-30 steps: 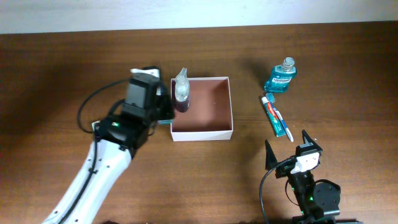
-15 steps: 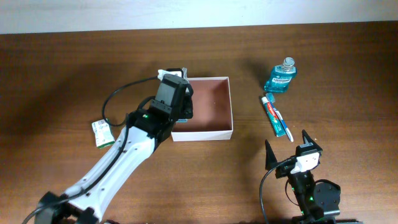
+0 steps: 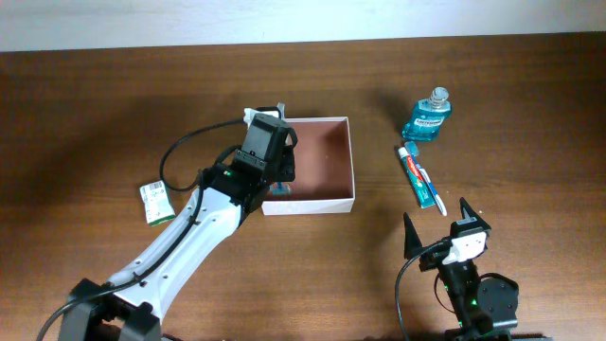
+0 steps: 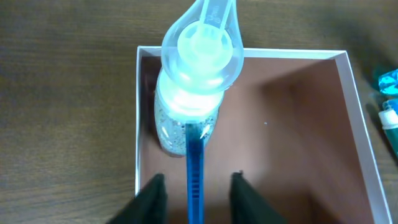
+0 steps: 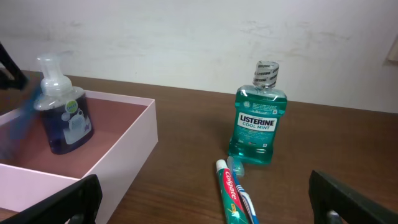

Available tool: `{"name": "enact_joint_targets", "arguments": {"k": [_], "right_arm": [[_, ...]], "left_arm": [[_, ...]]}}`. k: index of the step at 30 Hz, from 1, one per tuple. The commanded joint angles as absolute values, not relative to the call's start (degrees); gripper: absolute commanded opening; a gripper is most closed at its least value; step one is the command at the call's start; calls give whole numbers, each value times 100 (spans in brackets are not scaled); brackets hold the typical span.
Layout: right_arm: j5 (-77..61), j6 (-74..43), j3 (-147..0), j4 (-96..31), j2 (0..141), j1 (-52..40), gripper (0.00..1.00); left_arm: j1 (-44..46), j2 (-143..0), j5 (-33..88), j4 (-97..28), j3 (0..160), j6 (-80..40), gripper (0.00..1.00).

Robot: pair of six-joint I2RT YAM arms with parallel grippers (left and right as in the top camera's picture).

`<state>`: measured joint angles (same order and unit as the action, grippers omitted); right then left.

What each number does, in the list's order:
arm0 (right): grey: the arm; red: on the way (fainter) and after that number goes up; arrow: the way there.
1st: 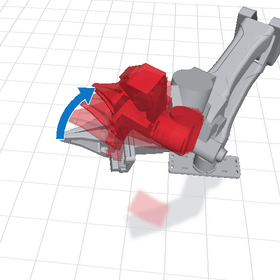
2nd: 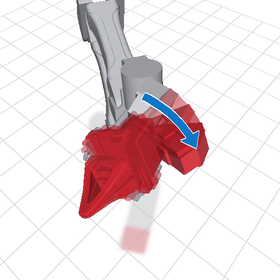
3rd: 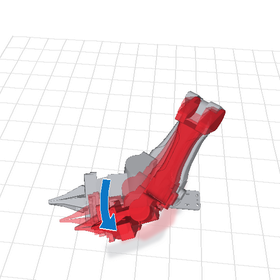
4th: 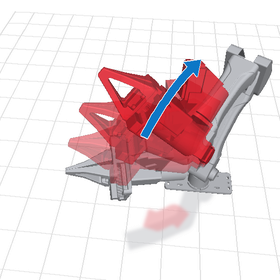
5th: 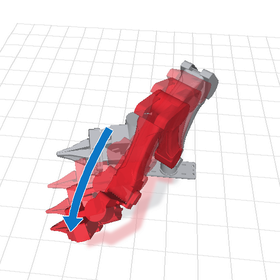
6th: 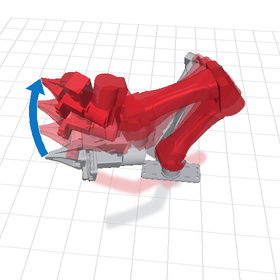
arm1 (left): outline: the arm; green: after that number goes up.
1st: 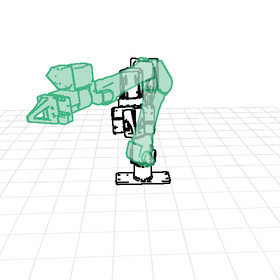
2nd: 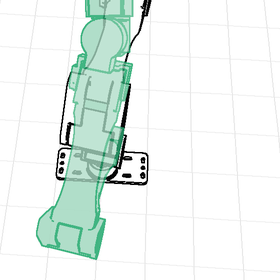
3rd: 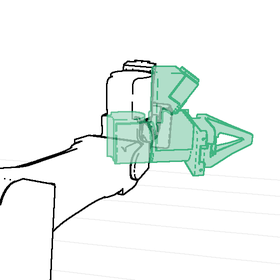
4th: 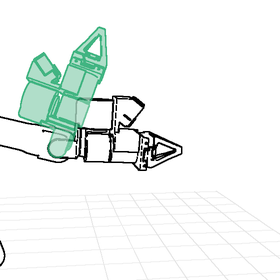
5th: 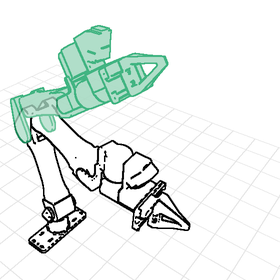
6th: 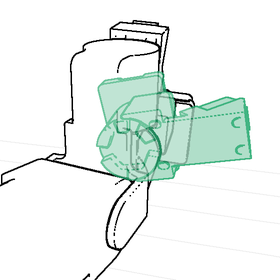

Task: Pack container
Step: 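Carry the razor into the box and release it beside the soap bottle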

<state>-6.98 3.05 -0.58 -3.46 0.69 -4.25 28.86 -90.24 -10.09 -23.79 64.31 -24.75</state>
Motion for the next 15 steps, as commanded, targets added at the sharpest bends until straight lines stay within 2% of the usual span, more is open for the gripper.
{"name": "enact_joint_targets", "arguments": {"k": [1, 5, 10, 12, 13, 15], "right_arm": [[-707, 298, -32, -375, 36, -401, 99], [-707, 301, -32, -375, 36, -401, 99], [-705, 298, -32, -373, 36, -401, 99], [-705, 301, -32, -373, 36, -401, 99], [-707, 301, -32, -373, 36, -401, 99], [-707, 301, -32, -375, 36, -401, 99]], "left_arm": [[2897, -8971, -1079, -2449, 6510, -2480, 46], [2810, -8742, -1140, -2788, 6694, -2477, 46], [2486, -8228, -1721, -3822, 6827, -2482, 47], [2235, -8023, -2099, -4506, 6827, -2720, 50], [2123, -7970, -2255, -4783, 6827, -2884, 56], [1844, -7922, -2491, -5332, 6825, -3234, 59]]}}
